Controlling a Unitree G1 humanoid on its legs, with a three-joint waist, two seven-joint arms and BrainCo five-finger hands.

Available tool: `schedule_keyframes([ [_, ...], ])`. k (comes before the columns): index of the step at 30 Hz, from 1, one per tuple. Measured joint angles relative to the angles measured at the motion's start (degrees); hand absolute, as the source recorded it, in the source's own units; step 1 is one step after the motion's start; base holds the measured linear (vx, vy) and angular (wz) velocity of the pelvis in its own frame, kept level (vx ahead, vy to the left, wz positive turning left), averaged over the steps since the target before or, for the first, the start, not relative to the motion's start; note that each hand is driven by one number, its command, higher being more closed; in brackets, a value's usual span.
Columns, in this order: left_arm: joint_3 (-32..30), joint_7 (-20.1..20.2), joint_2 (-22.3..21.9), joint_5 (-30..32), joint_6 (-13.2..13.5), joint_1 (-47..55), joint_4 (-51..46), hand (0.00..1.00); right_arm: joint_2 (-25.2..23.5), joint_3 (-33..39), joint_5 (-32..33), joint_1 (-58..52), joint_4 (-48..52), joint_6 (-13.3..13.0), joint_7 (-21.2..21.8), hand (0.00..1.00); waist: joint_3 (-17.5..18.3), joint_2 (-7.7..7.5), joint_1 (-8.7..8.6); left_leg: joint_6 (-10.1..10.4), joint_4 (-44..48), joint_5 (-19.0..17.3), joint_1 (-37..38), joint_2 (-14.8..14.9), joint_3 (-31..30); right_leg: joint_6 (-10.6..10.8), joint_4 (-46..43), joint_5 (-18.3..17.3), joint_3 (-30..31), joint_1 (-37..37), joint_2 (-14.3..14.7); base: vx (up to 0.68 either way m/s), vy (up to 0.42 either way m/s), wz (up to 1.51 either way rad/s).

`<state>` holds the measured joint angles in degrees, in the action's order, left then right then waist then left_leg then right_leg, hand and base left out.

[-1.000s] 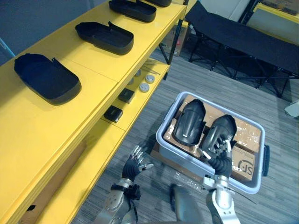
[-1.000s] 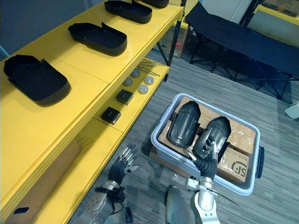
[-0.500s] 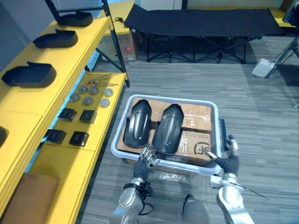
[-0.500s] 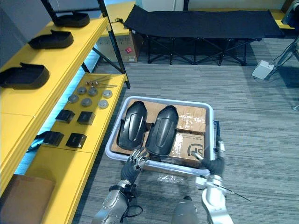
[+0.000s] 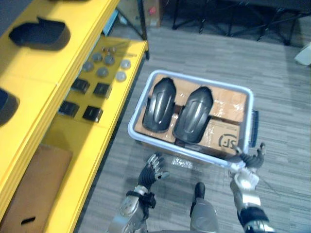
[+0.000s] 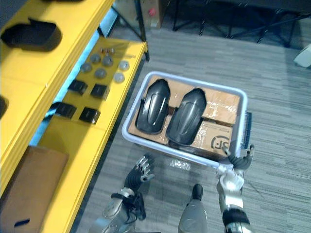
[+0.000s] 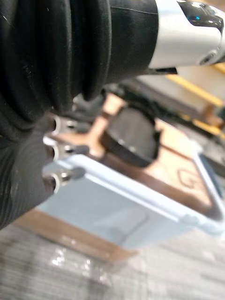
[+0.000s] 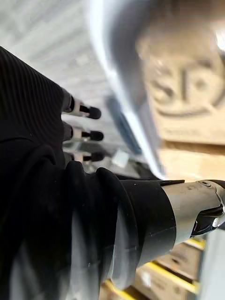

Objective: Walk over and take plastic housings, then place them on the shelf

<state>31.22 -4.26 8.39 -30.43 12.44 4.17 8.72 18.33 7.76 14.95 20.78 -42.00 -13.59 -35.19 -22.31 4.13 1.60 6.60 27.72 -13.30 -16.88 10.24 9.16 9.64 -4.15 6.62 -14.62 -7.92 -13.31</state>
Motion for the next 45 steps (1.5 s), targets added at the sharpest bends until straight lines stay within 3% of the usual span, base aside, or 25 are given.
schedule_keyframes([
  [6, -1.4, 0.1, -0.2, 1.2, 0.8, 0.4, 4.3, 0.00, 6.3, -0.6, 2.6, 12.8, -8.2, 1.2, 0.0, 0.00, -1.5, 0.86, 3.34, -0.7, 1.0, 0.6, -4.1, -1.0, -2.6, 0.0, 0.6, 0.8, -2.7, -1.1, -0.3, -0.05, 0.028, 0.26],
  [10, -1.4, 0.3, -0.4, 1.2, 1.6, 0.4, 5.9, 0.00, 8.6, -0.8, 2.8, 17.3, -9.2, 1.7, 0.2, 0.00, -3.2, 1.80, 4.14, -0.8, 2.4, 0.6, -5.4, -1.5, -3.6, 0.2, 0.6, 1.1, -3.5, -1.2, -0.7, -0.03, 0.042, 0.09],
  [14, -1.3, 0.9, -1.4, 1.1, 2.1, 0.5, 7.6, 0.00, 9.2, -2.1, 2.8, 21.0, -12.2, 5.3, 0.2, 0.00, -3.7, 2.01, 4.63, -0.8, 3.4, 0.6, -6.7, -1.5, -4.1, 0.2, 0.0, 1.1, -4.1, -2.0, -0.7, -0.03, 0.026, 0.06],
  [18, -1.1, 0.8, -3.2, 0.9, 2.3, 0.3, 8.5, 0.00, 12.2, -3.5, 4.7, 24.1, -18.3, 9.8, 2.2, 0.00, -5.8, 4.44, 5.75, -1.3, 4.9, 0.3, -7.4, -1.6, -5.2, 0.1, -1.3, 1.0, -4.5, -2.3, -0.9, -0.05, 0.035, 0.02],
  [22, -0.8, 0.2, -3.3, -0.8, 2.5, 0.2, 11.4, 0.00, 13.8, -4.7, 4.8, 26.3, -21.3, 12.4, 3.6, 0.00, -6.1, 5.27, 6.63, -1.4, 5.7, 0.3, -9.6, -1.5, -5.8, 0.0, -2.6, 0.8, -5.3, -4.1, -1.0, -0.09, 0.043, 0.06],
  [23, -0.2, 0.1, -3.5, -1.1, 2.4, -0.2, 12.9, 0.00, 15.4, -5.2, 5.0, 27.2, -22.9, 13.6, 4.8, 1.00, -6.3, 5.66, 7.16, -1.4, 5.9, 0.3, -9.7, -1.6, -5.9, 0.0, -2.7, 0.8, -5.4, -4.1, -1.2, -0.06, 0.047, 0.06],
  [35, 1.0, -1.9, -4.2, -3.5, 2.3, -2.7, 15.0, 0.00, 21.7, -5.6, 3.1, 29.9, -30.0, 24.0, 10.7, 1.00, -6.4, 5.93, 8.61, -1.7, 3.2, 2.8, -10.0, -2.8, -7.5, -0.6, -3.4, 0.3, -7.9, -4.2, -2.1, -0.03, 0.016, 0.10],
  [39, 1.1, -2.2, -4.3, -3.6, 1.8, -3.1, 15.1, 0.00, 22.3, -5.5, -0.2, 30.9, -31.4, 29.2, 11.8, 1.00, -6.2, 6.22, 8.89, -0.9, 0.3, 4.7, -8.8, -3.0, -8.5, -1.1, -3.9, -0.4, -9.1, -4.0, -2.0, 0.00, -0.038, 0.11],
  [42, 1.0, -2.3, -4.3, -3.6, 1.6, -3.7, 15.0, 0.00, 22.5, -4.3, -1.8, 31.2, -32.1, 31.2, 11.8, 1.00, -6.2, 6.41, 9.45, -0.4, -1.6, 5.9, -8.0, -2.9, -8.9, -1.4, -4.6, -1.1, -9.9, -3.9, -1.9, 0.00, -0.046, 0.12],
  [45, 0.9, -2.3, -4.1, -5.6, 1.2, -3.7, 14.2, 0.00, 23.0, -1.7, -2.9, 31.3, -33.7, 31.3, 11.3, 1.00, -5.8, 6.94, 10.02, -0.1, -1.9, 6.1, -7.8, -2.9, -10.1, -1.6, -6.1, -2.3, -10.7, -3.8, -1.9, 0.00, -0.017, 0.13],
])
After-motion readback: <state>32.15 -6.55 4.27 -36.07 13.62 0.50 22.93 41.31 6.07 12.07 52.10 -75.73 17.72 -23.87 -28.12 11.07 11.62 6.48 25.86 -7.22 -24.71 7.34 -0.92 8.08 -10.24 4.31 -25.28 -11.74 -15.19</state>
